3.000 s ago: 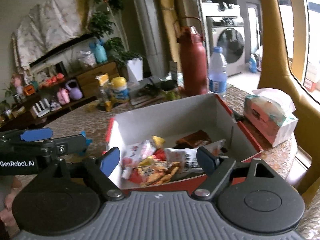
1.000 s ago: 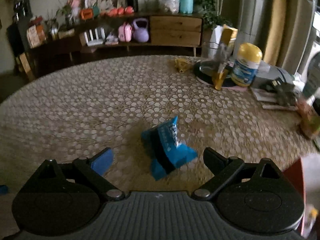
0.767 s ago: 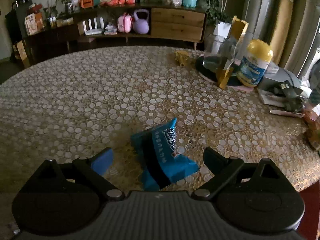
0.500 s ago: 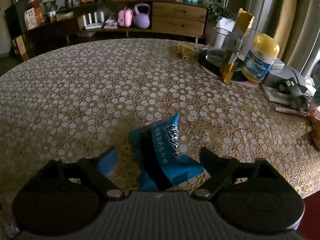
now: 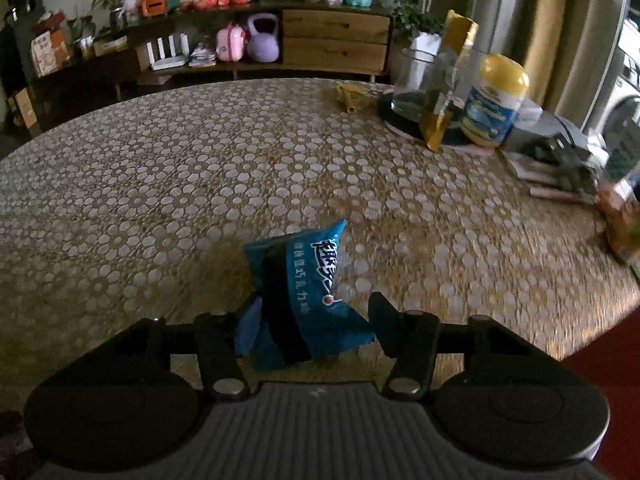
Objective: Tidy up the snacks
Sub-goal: 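Grasp the small wrapped sweet with the left gripper while the right gripper grasps the blue packet, then carry the blue packet and sweet into the red box and open both grippers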
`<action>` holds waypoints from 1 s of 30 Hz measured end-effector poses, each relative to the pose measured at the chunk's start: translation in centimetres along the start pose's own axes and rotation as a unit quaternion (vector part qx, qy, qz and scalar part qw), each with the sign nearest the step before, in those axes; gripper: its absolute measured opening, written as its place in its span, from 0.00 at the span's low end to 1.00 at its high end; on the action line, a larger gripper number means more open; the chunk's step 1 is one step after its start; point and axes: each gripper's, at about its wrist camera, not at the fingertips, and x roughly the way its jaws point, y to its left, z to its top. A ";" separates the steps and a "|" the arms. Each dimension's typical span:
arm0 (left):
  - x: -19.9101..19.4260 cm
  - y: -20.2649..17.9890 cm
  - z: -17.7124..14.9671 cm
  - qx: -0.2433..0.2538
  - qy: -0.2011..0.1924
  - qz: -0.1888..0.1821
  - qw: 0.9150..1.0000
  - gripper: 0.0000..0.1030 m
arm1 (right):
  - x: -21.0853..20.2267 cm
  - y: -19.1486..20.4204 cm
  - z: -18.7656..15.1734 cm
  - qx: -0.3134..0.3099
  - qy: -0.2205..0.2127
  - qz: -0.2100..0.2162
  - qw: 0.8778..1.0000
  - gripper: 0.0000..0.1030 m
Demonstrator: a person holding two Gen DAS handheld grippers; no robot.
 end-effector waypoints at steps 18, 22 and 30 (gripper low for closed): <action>-2.2 -1.4 0.8 -0.003 -0.026 -0.008 1.000 0.20 | -11.0 0.6 -7.8 0.066 -0.014 0.033 0.997 0.54; -3.6 -2.4 1.3 0.003 -0.038 -0.017 0.999 0.20 | -14.0 0.2 -8.9 0.072 -0.025 0.031 0.997 0.54; -6.2 -5.0 3.3 0.017 -0.062 -0.041 0.997 0.20 | -19.6 -1.4 -10.0 0.086 -0.061 0.026 0.994 0.54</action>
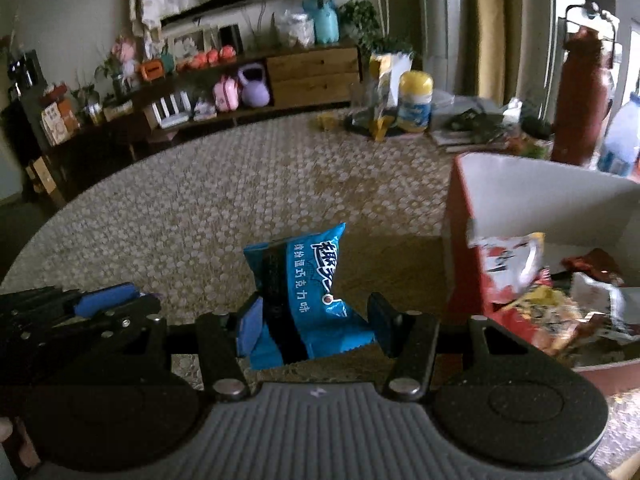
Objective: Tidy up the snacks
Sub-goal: 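Carry the blue packet and sweet into the red box and open both grippers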
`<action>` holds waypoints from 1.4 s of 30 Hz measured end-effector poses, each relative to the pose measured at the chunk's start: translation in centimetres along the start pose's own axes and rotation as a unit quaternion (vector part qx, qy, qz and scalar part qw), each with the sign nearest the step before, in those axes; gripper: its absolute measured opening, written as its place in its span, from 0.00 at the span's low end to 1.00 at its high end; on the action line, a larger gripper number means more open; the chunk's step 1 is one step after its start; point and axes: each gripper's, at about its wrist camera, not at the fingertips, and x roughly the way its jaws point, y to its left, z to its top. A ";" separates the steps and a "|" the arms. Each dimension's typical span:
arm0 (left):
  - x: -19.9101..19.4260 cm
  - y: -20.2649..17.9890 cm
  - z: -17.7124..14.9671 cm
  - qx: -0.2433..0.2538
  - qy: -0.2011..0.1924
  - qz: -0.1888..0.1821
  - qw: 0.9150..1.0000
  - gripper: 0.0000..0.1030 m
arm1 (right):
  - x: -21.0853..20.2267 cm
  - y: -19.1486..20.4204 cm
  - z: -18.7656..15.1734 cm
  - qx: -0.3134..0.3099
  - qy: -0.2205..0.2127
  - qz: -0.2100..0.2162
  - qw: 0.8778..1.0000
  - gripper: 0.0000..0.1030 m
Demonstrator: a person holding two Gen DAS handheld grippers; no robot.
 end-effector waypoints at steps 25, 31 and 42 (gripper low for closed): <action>0.5 -16.4 8.8 0.100 -0.034 -0.117 0.987 0.20 | -8.8 -14.4 0.5 0.095 -0.083 -0.090 0.988 0.54; 2.5 -20.2 9.3 0.122 -0.019 -0.133 0.983 0.20 | -8.4 -19.0 0.3 0.121 -0.084 -0.122 0.982 0.54; 8.6 -24.4 8.7 0.137 0.033 -0.133 0.981 0.20 | -4.9 -25.5 -0.1 0.167 -0.053 -0.157 0.972 0.54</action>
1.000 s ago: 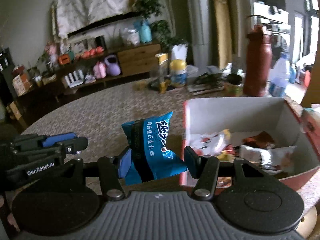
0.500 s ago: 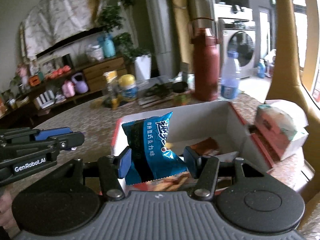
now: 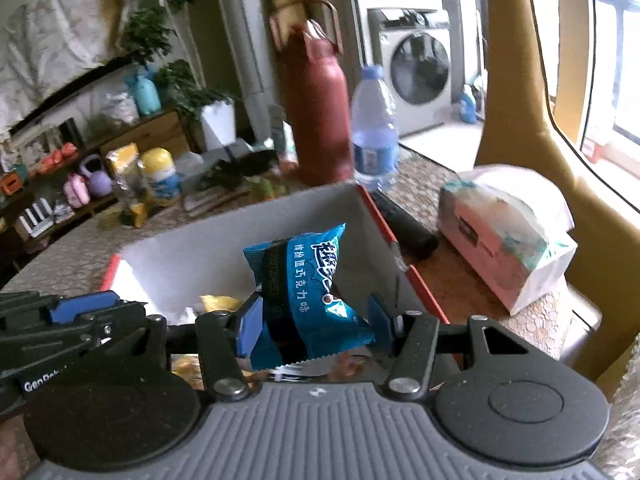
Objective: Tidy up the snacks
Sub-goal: 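Carry the blue packet and sweet into the red box and open both grippers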
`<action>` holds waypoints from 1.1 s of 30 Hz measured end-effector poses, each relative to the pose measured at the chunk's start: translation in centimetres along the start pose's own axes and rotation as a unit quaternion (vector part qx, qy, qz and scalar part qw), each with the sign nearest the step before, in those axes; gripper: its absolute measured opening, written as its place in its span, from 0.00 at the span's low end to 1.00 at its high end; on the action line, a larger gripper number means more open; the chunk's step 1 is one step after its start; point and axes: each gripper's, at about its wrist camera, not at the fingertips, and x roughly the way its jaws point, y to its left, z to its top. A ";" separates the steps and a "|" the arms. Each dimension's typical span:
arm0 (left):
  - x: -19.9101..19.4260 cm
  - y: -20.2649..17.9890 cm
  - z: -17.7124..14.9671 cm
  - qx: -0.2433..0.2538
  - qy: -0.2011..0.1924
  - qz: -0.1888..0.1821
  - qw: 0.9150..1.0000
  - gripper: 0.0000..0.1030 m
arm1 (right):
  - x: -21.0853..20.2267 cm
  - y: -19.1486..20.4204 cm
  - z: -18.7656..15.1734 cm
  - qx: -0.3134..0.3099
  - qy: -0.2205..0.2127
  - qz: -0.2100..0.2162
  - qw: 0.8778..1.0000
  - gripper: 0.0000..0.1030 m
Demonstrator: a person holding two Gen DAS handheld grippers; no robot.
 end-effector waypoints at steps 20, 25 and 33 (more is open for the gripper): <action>6.2 -1.2 -1.0 0.025 0.098 -0.009 0.995 0.24 | 3.4 0.6 -1.7 -0.011 0.044 -0.007 0.999 0.55; 6.1 -1.0 -1.2 0.019 0.101 -0.009 0.995 0.29 | 3.0 0.7 -2.0 -0.013 0.043 -0.003 0.999 0.55; 4.5 -0.7 -1.0 0.011 0.079 0.001 0.997 0.68 | 1.6 0.6 -2.1 -0.005 0.032 0.009 0.999 0.68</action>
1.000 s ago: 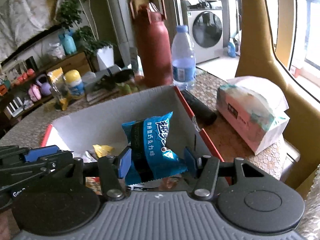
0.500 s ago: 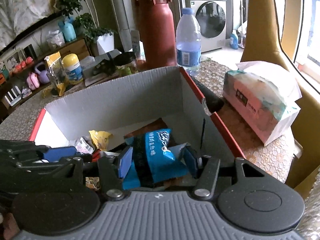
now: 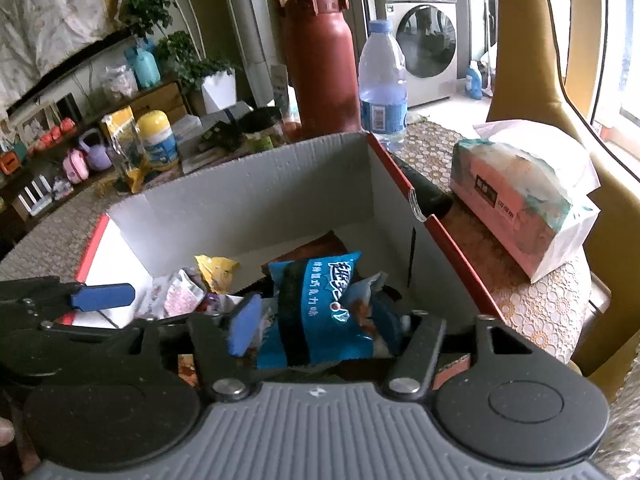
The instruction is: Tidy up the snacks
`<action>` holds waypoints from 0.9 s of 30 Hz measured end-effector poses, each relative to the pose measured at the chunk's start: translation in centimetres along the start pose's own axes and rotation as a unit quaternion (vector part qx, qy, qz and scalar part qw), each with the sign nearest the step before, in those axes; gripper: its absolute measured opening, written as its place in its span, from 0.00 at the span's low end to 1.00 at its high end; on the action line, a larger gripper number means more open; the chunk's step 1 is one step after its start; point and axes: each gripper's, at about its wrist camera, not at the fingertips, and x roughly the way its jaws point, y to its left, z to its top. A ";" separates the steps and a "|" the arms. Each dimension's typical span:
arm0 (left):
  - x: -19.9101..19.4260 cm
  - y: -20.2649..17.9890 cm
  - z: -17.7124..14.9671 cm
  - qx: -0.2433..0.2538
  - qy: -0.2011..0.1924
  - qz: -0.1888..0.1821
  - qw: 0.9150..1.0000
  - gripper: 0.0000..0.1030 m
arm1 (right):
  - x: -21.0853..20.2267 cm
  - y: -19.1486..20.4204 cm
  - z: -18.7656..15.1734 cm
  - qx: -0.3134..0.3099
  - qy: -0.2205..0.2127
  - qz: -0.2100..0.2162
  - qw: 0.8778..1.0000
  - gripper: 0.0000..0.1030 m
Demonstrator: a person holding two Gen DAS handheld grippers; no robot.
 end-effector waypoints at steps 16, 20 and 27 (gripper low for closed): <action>-6.0 2.5 -1.5 -0.039 -0.065 0.002 0.997 0.95 | -6.2 1.3 -1.1 -0.012 -0.056 0.040 0.998 0.83; -8.2 3.0 -2.2 -0.032 -0.090 0.005 0.995 0.99 | -8.2 2.3 -1.5 -0.029 -0.076 0.041 0.996 0.85; -10.9 3.6 -3.7 -0.033 -0.115 -0.001 0.993 1.00 | -10.6 4.0 -2.5 -0.047 -0.091 0.045 0.994 0.86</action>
